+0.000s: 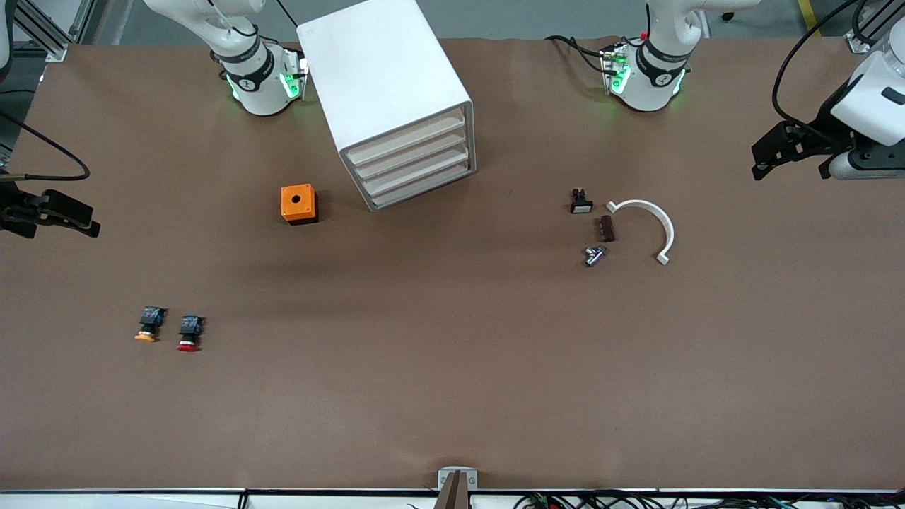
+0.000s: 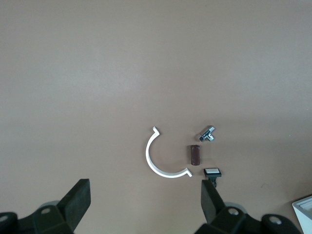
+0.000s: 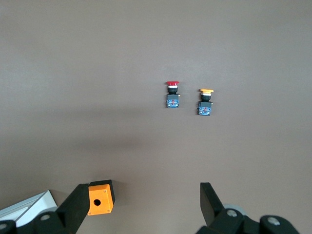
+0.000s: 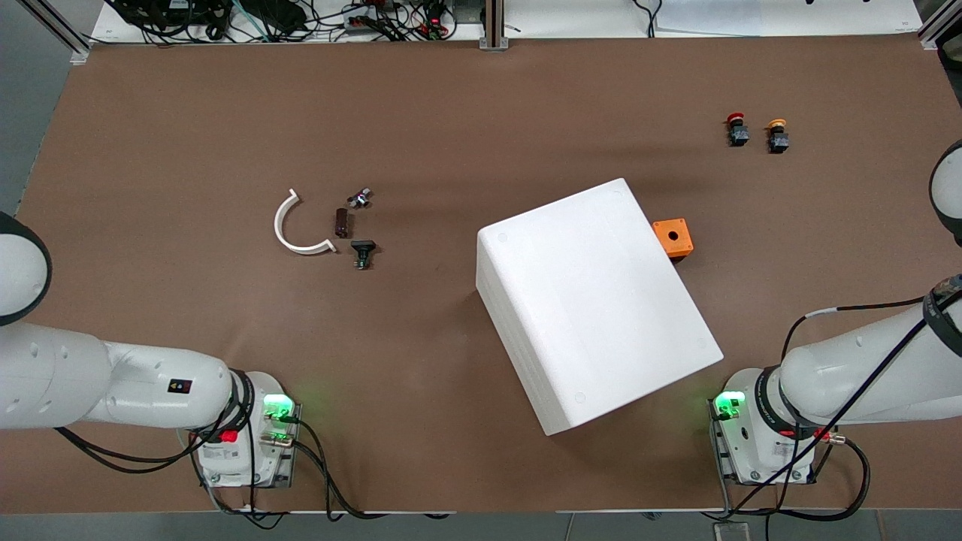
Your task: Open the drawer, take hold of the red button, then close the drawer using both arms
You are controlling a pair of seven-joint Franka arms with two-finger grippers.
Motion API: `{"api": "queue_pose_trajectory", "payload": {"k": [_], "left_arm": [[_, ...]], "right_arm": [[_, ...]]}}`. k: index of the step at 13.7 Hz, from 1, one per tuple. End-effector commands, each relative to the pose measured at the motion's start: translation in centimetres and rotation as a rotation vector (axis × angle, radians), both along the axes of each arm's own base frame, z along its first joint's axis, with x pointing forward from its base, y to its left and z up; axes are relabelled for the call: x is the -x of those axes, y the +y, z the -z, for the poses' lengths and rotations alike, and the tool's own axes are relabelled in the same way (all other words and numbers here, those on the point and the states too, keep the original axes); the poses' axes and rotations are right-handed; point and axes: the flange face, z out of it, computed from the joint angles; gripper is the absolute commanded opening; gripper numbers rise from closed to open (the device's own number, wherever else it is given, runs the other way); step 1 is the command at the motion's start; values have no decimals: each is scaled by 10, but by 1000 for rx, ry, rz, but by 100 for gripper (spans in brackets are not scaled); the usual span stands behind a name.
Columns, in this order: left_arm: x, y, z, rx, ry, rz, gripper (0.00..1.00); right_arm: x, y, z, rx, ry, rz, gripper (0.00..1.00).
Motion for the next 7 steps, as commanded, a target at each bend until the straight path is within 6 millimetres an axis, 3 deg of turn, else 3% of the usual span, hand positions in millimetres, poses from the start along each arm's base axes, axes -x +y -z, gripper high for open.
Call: {"api": "queue_pose_trajectory", "payload": {"k": [1, 7], "left_arm": [[6, 4, -4, -19, 1, 18, 100], [5, 6, -10, -18, 7, 13, 100]], "right_arm": [[-2, -1, -5, -2, -3, 7, 100], [-2, -2, -9, 0, -11, 10, 100]]}}
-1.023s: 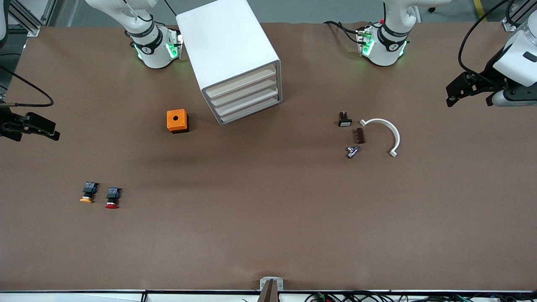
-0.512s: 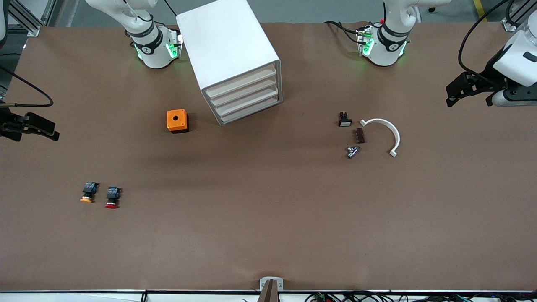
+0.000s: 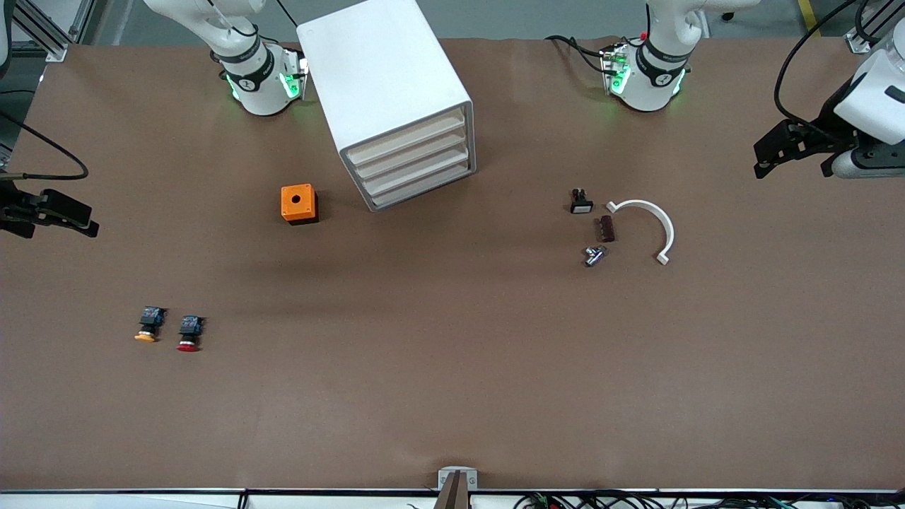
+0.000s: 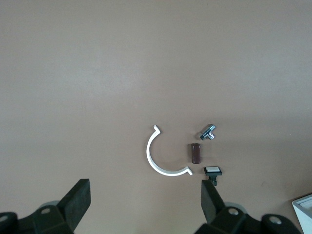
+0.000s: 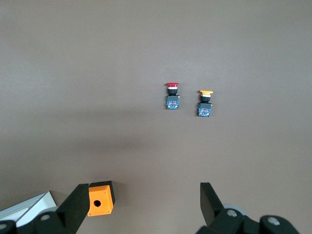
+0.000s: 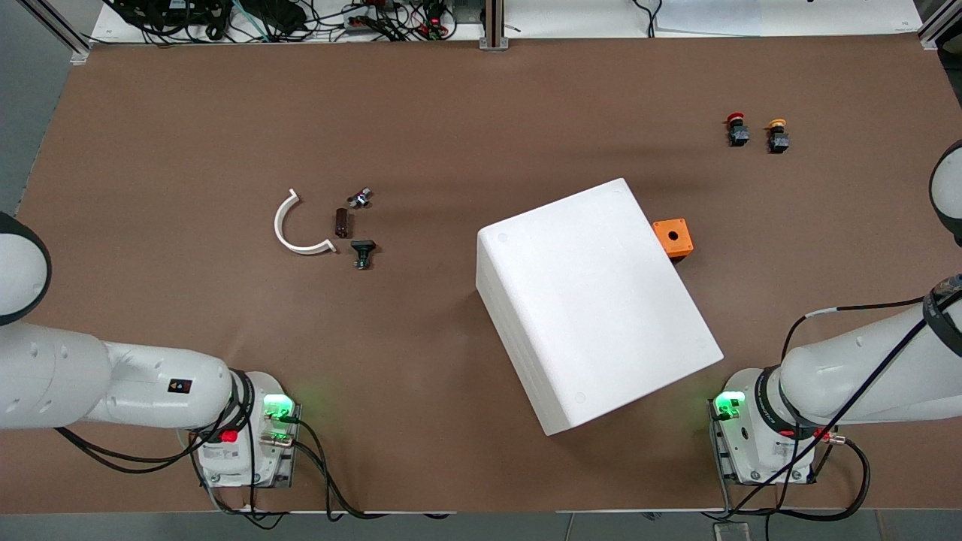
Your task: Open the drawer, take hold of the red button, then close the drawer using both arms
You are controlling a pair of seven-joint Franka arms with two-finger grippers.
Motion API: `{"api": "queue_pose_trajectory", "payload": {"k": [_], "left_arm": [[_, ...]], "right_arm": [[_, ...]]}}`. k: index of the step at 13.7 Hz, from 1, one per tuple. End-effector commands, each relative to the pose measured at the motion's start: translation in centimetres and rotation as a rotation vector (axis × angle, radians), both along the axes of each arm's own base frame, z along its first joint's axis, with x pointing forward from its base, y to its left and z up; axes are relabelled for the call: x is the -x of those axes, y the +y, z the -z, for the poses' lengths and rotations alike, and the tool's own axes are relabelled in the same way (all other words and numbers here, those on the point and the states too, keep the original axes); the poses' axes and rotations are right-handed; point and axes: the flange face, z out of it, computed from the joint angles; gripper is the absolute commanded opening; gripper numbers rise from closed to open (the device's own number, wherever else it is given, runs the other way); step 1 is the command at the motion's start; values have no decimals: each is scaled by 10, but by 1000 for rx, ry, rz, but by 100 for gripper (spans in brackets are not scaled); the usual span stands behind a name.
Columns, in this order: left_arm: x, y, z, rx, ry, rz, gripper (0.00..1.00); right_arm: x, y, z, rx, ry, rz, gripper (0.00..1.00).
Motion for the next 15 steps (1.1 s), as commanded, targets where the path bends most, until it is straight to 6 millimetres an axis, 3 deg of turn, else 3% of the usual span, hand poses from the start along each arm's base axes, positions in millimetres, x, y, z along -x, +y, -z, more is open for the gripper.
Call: {"api": "queue_pose_trajectory", "payload": {"k": [1, 10, 13, 15], "left_arm": [[4, 5, -7, -18, 5, 17, 100], [5, 0, -7, -19, 9, 25, 100], [7, -14, -4, -23, 18, 50, 100], [9, -8, -5, -22, 18, 43, 100]], "right_arm": [[-2, -3, -6, 0, -7, 11, 100], [-1, -3, -6, 0, -2, 9, 100], [-1, 1, -6, 8, 1, 2, 100], [-1, 3, -6, 31, 1, -4, 100]]}}
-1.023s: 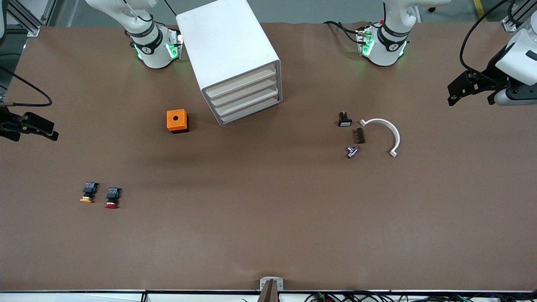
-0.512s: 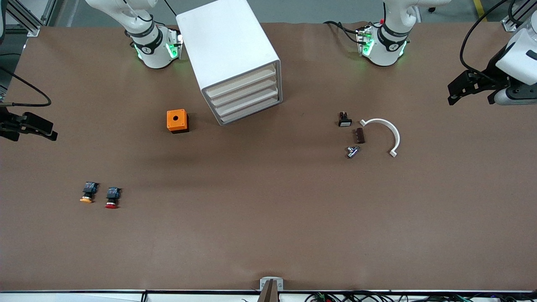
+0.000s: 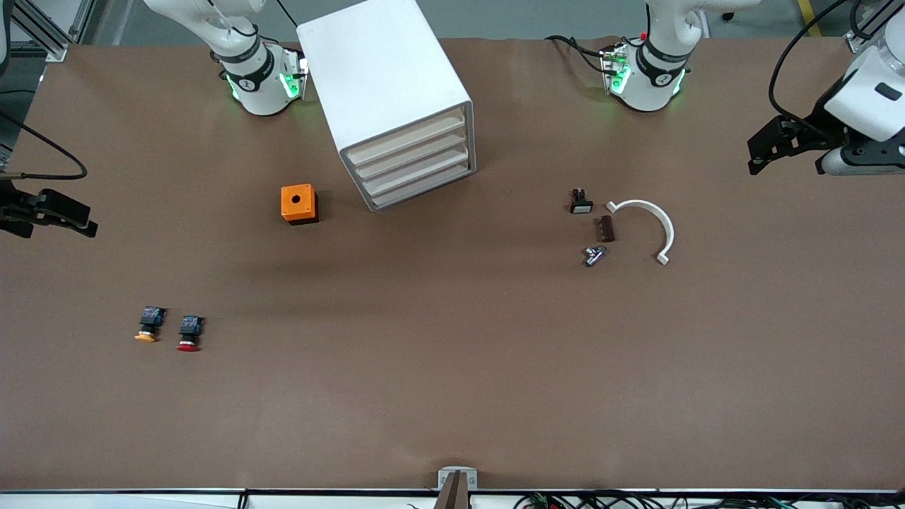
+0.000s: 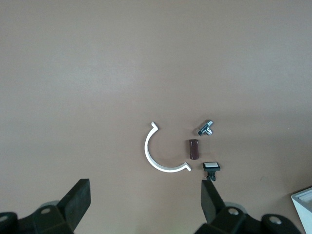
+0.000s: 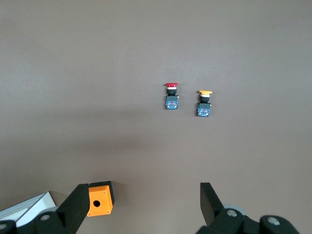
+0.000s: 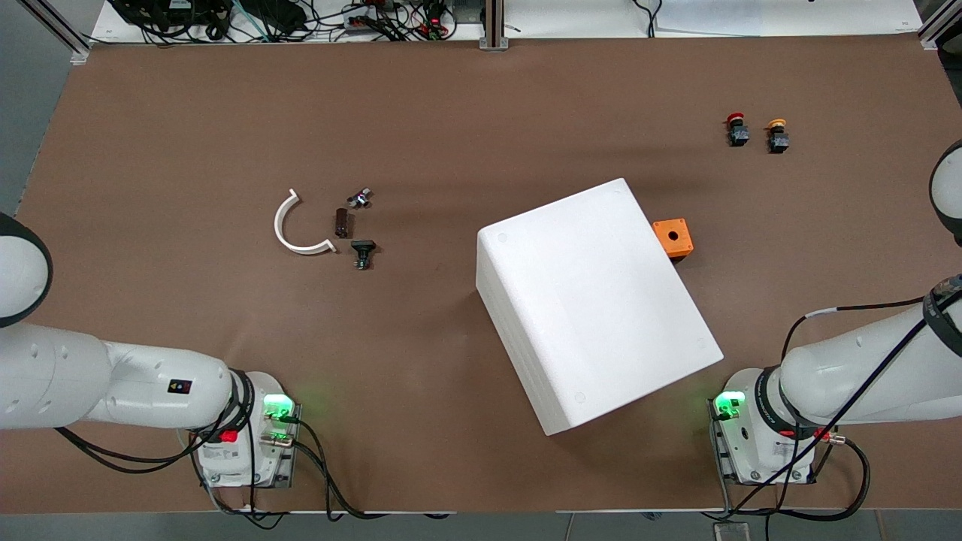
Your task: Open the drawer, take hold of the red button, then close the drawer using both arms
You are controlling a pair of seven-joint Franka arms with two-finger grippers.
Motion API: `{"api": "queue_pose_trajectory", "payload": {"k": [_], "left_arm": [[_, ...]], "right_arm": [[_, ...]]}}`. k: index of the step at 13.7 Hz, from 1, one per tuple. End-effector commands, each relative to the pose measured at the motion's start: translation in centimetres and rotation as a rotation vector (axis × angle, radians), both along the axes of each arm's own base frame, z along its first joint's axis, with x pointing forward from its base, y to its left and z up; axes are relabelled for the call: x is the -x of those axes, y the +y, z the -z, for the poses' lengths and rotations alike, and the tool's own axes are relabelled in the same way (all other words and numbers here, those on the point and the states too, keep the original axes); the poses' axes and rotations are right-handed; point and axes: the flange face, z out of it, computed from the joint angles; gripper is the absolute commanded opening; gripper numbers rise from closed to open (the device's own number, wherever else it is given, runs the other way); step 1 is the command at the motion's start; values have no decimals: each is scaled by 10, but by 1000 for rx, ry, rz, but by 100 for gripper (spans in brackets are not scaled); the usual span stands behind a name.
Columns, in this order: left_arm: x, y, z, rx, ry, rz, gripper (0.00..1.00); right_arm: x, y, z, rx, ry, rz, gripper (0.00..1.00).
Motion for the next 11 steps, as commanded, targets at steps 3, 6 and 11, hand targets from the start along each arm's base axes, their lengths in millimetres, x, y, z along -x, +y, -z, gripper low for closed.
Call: {"api": "queue_pose_trajectory", "payload": {"k": [3, 6, 11], "left_arm": [[8, 36, -8, -11, 21, 10, 100], [7, 34, -8, -8, 22, 3, 100], [3, 28, -5, -9, 25, 12, 100]], "right_arm": [[-1, 4, -6, 26, 1, -8, 100], [-1, 3, -6, 24, 1, -4, 100], [-1, 3, -5, 24, 3, -5, 100]]}}
